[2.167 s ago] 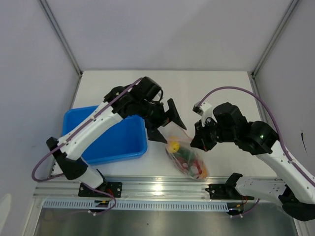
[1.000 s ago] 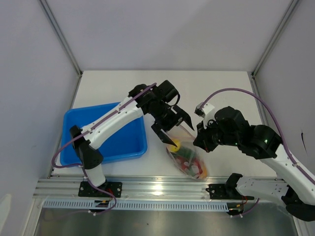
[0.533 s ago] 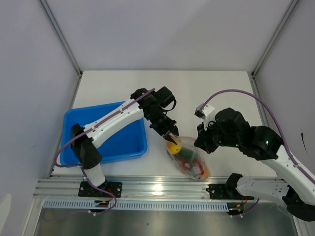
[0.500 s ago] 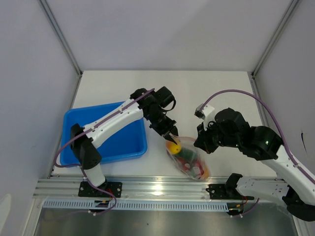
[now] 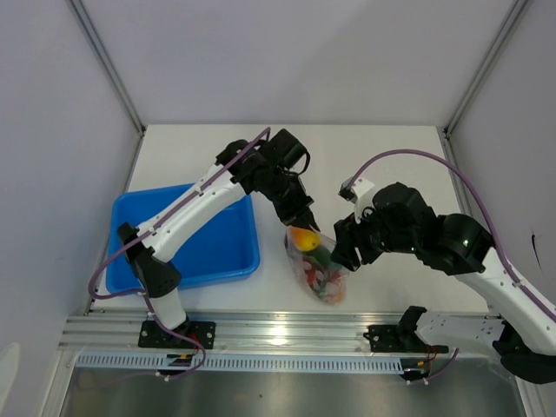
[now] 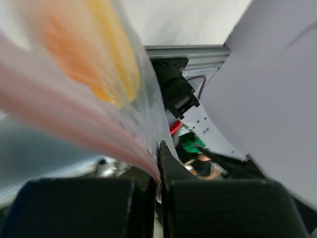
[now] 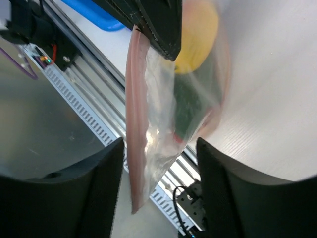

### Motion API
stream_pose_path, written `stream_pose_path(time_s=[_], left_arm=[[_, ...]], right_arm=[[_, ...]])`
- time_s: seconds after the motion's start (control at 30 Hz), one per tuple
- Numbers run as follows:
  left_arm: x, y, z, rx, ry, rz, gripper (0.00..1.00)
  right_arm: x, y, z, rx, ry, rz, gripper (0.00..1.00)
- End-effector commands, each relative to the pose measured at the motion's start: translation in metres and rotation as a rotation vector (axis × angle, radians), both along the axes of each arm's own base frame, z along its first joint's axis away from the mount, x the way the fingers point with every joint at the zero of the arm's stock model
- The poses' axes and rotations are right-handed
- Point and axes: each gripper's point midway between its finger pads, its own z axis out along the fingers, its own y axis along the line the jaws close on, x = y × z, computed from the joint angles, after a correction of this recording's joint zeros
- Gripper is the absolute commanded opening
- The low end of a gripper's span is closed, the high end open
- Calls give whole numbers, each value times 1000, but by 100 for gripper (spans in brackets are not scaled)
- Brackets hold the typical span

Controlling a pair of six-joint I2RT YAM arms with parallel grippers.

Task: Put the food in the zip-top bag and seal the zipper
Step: Zip the zipper food storage bag at the center of the board.

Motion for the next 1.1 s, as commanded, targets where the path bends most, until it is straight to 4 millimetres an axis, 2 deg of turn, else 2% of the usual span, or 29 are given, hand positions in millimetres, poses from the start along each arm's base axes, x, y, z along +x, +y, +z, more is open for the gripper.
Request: stream_pose_path(time_s=[0.0, 0.1, 0.27, 0.33, 0.4, 0.5, 0.53, 0.57, 0.63, 0.67, 0.7, 0.73, 0.77, 0.93, 0.97, 1.0, 1.07], left_arm=[[13, -1, 23, -65, -231, -204, 1], [9, -9, 19, -124, -286, -357, 1], [1, -2, 8, -122, -389, -561, 0], [-8, -4, 11, -188, -426, -687, 0], [-15, 2, 12, -193, -470, -780, 1], [-13, 9, 23, -228, -570, -798, 1], [-17, 14, 18, -220, -564, -805, 1], [-16, 20, 22, -198, -602, -799, 1], [-19, 19, 23, -213, -639, -810, 1], [-27, 20, 38, -259, -696, -817, 1], [-34, 18, 35, -290, -710, -836, 1], [-34, 8, 41, -345, -788, -847, 1], [-48, 8, 49, -380, -852, -886, 1], [-71, 0, 63, -501, -1020, -995, 1], [-73, -3, 54, -530, -1056, -1040, 1], [-80, 1, 62, -571, -1094, -1070, 1], [-79, 5, 60, -566, -1162, -1110, 1]], right_arm=[[-1, 3, 39, 89, -33, -20, 67], [1, 0, 55, 115, -43, -45, 68], [7, -5, 67, 143, -50, -83, 69], [12, -9, 65, 134, -49, -101, 69], [17, -13, 61, 116, -46, -122, 69], [28, -21, 56, 101, -50, -167, 68], [35, -24, 50, 90, -43, -189, 68], [36, -24, 49, 94, -35, -190, 68], [44, -25, 42, 93, -10, -219, 67], [47, -22, 38, 100, 7, -217, 67], [47, -21, 35, 108, 24, -227, 67], [49, -19, 35, 122, 31, -231, 67], [50, -14, 32, 140, 47, -221, 67], [52, 7, 27, 232, 105, -188, 66], [53, 15, 26, 270, 104, -159, 67], [54, 18, 26, 285, 102, -153, 67], [59, 22, 26, 304, 83, -149, 66]])
